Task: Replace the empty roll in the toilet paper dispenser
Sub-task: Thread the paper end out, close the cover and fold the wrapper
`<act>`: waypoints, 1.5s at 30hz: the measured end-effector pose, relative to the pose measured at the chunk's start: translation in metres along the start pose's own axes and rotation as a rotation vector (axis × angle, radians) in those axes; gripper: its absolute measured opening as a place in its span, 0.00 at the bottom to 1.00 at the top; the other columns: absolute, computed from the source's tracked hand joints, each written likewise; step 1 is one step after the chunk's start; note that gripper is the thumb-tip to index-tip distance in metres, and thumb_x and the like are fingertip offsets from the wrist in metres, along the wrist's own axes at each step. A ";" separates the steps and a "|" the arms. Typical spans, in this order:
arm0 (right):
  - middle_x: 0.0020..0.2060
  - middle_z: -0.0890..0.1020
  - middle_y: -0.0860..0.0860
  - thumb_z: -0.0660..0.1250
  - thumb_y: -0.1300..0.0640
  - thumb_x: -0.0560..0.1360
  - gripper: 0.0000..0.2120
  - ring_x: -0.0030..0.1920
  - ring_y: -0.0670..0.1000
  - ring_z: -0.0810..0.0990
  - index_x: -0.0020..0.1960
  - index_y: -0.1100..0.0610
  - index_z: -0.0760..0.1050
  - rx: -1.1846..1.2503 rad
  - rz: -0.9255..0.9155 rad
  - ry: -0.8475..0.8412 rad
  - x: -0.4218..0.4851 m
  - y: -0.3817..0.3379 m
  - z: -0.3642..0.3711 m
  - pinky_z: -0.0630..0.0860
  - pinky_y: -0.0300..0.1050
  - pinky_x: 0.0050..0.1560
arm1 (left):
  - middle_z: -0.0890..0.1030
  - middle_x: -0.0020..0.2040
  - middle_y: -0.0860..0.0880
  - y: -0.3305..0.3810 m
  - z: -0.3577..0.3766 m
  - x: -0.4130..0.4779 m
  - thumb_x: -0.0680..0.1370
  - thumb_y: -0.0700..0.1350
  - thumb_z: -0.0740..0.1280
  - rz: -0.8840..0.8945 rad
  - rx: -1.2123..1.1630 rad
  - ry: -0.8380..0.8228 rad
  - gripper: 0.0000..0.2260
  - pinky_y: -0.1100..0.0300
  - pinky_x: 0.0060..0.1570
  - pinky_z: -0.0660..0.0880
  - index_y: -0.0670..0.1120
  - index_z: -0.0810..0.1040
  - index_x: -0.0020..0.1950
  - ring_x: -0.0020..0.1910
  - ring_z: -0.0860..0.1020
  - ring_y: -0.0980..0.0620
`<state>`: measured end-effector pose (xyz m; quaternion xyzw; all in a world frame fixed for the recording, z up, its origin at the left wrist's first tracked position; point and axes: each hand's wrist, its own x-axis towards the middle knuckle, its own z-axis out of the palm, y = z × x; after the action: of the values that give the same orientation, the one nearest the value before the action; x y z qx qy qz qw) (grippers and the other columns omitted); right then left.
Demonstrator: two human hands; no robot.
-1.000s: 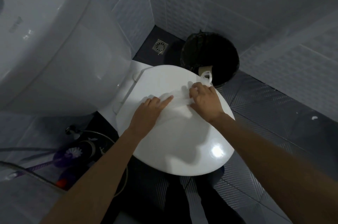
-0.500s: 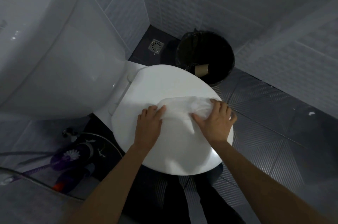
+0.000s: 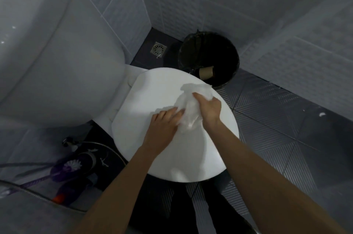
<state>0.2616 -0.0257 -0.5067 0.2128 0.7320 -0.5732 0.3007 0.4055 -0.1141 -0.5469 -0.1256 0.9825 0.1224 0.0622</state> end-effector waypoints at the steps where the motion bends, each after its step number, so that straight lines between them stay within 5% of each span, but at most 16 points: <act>1: 0.50 0.82 0.57 0.71 0.61 0.72 0.13 0.47 0.52 0.80 0.55 0.65 0.78 0.036 -0.045 0.011 0.006 -0.004 -0.005 0.79 0.41 0.49 | 0.73 0.69 0.49 -0.004 -0.003 -0.003 0.78 0.52 0.58 -0.032 -0.028 -0.027 0.22 0.54 0.58 0.68 0.54 0.64 0.72 0.62 0.74 0.48; 3: 0.50 0.81 0.55 0.68 0.62 0.74 0.12 0.50 0.53 0.80 0.56 0.64 0.75 0.005 -0.188 0.025 0.018 -0.007 -0.013 0.78 0.41 0.53 | 0.66 0.74 0.48 -0.013 -0.009 -0.005 0.80 0.56 0.54 -0.080 -0.103 -0.015 0.24 0.52 0.65 0.66 0.54 0.57 0.76 0.70 0.67 0.50; 6: 0.42 0.74 0.44 0.65 0.65 0.76 0.11 0.44 0.47 0.77 0.56 0.62 0.67 -0.180 -0.356 0.035 0.029 -0.010 -0.018 0.72 0.26 0.43 | 0.67 0.74 0.47 -0.024 -0.017 0.002 0.81 0.53 0.52 -0.135 -0.157 0.087 0.23 0.54 0.67 0.63 0.48 0.61 0.76 0.72 0.65 0.50; 9: 0.41 0.76 0.44 0.64 0.63 0.76 0.17 0.44 0.47 0.79 0.63 0.61 0.66 -0.307 -0.474 0.058 0.033 -0.011 -0.019 0.72 0.38 0.45 | 0.70 0.72 0.45 -0.031 -0.017 0.022 0.81 0.50 0.53 -0.207 -0.176 0.186 0.21 0.53 0.66 0.65 0.46 0.67 0.73 0.71 0.68 0.48; 13: 0.62 0.72 0.51 0.65 0.42 0.73 0.30 0.55 0.44 0.72 0.71 0.50 0.62 -0.494 -0.632 0.000 0.034 0.002 -0.018 0.71 0.41 0.53 | 0.64 0.75 0.46 -0.036 -0.014 0.058 0.82 0.50 0.54 -0.297 -0.206 0.164 0.22 0.53 0.71 0.58 0.48 0.61 0.76 0.74 0.63 0.47; 16: 0.57 0.68 0.53 0.58 0.51 0.80 0.27 0.45 0.46 0.75 0.75 0.39 0.53 -0.634 -0.816 -0.077 0.040 0.017 -0.021 0.77 0.43 0.43 | 0.60 0.77 0.47 -0.038 -0.008 0.086 0.82 0.50 0.54 -0.319 -0.131 0.122 0.22 0.51 0.73 0.55 0.49 0.57 0.77 0.76 0.59 0.47; 20: 0.58 0.70 0.58 0.61 0.60 0.76 0.22 0.54 0.57 0.74 0.68 0.47 0.70 -0.861 -0.979 -0.174 0.052 0.037 -0.031 0.77 0.53 0.52 | 0.55 0.79 0.47 -0.043 0.005 0.106 0.82 0.51 0.52 -0.314 -0.027 0.071 0.23 0.48 0.75 0.50 0.50 0.54 0.77 0.78 0.53 0.47; 22: 0.63 0.70 0.58 0.59 0.50 0.76 0.20 0.58 0.57 0.71 0.68 0.50 0.70 -0.939 -1.018 -0.182 0.050 0.034 -0.037 0.74 0.54 0.56 | 0.55 0.79 0.47 -0.044 0.008 0.106 0.82 0.51 0.51 -0.303 -0.018 0.084 0.23 0.47 0.75 0.50 0.50 0.55 0.77 0.78 0.53 0.46; 25: 0.73 0.61 0.57 0.57 0.28 0.69 0.44 0.71 0.57 0.60 0.76 0.52 0.54 -1.199 -0.957 -0.306 0.045 0.033 -0.046 0.59 0.55 0.71 | 0.57 0.78 0.46 -0.045 0.009 0.105 0.81 0.51 0.50 -0.287 -0.020 0.103 0.23 0.46 0.75 0.52 0.50 0.56 0.77 0.77 0.55 0.46; 27: 0.76 0.57 0.59 0.59 0.26 0.66 0.51 0.76 0.58 0.53 0.78 0.53 0.47 -1.327 -0.955 -0.342 0.045 0.038 -0.052 0.52 0.56 0.75 | 0.58 0.78 0.47 -0.046 0.009 0.104 0.81 0.51 0.51 -0.294 -0.017 0.105 0.23 0.47 0.75 0.52 0.50 0.56 0.77 0.77 0.55 0.46; 30: 0.68 0.71 0.61 0.66 0.46 0.72 0.33 0.64 0.59 0.68 0.74 0.50 0.61 -1.289 -1.147 -0.260 0.055 0.036 -0.054 0.74 0.55 0.61 | 0.59 0.78 0.47 -0.046 0.008 0.104 0.81 0.51 0.51 -0.289 -0.026 0.113 0.23 0.47 0.75 0.53 0.50 0.57 0.77 0.77 0.56 0.46; 33: 0.62 0.74 0.58 0.66 0.64 0.71 0.28 0.56 0.59 0.75 0.67 0.44 0.72 -1.138 -1.138 -0.280 0.068 0.018 -0.044 0.78 0.50 0.49 | 0.59 0.78 0.48 -0.045 0.009 0.103 0.81 0.52 0.51 -0.290 -0.028 0.118 0.23 0.48 0.75 0.53 0.51 0.58 0.77 0.77 0.55 0.47; 37: 0.53 0.74 0.55 0.58 0.62 0.73 0.16 0.50 0.55 0.78 0.52 0.54 0.82 -0.587 -0.891 -0.101 0.069 -0.008 -0.021 0.75 0.39 0.48 | 0.62 0.77 0.48 -0.045 0.007 0.103 0.81 0.52 0.51 -0.286 -0.044 0.162 0.23 0.48 0.74 0.57 0.50 0.61 0.76 0.76 0.58 0.48; 39: 0.58 0.71 0.57 0.59 0.61 0.75 0.15 0.55 0.55 0.76 0.59 0.56 0.78 -0.502 -0.855 0.058 0.064 -0.010 -0.016 0.75 0.42 0.54 | 0.63 0.76 0.48 -0.044 0.008 0.102 0.81 0.51 0.51 -0.281 -0.046 0.185 0.22 0.48 0.74 0.58 0.49 0.63 0.75 0.76 0.59 0.48; 43: 0.71 0.61 0.63 0.62 0.31 0.69 0.45 0.70 0.60 0.62 0.75 0.60 0.57 -0.865 -0.895 -0.020 0.047 0.016 -0.025 0.62 0.52 0.70 | 0.65 0.75 0.47 -0.043 0.009 0.103 0.81 0.50 0.52 -0.280 -0.032 0.226 0.21 0.49 0.73 0.59 0.49 0.65 0.74 0.75 0.61 0.48; 45: 0.71 0.63 0.65 0.62 0.28 0.66 0.50 0.71 0.63 0.63 0.75 0.62 0.57 -1.129 -0.971 -0.050 0.048 0.043 -0.032 0.60 0.60 0.71 | 0.66 0.75 0.47 -0.043 0.010 0.103 0.81 0.49 0.53 -0.278 -0.030 0.245 0.21 0.49 0.72 0.60 0.49 0.66 0.74 0.75 0.62 0.48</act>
<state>0.2486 0.0141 -0.5646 -0.3343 0.9198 -0.1829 0.0936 0.3184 -0.1763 -0.5816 -0.2753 0.9539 0.1112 -0.0434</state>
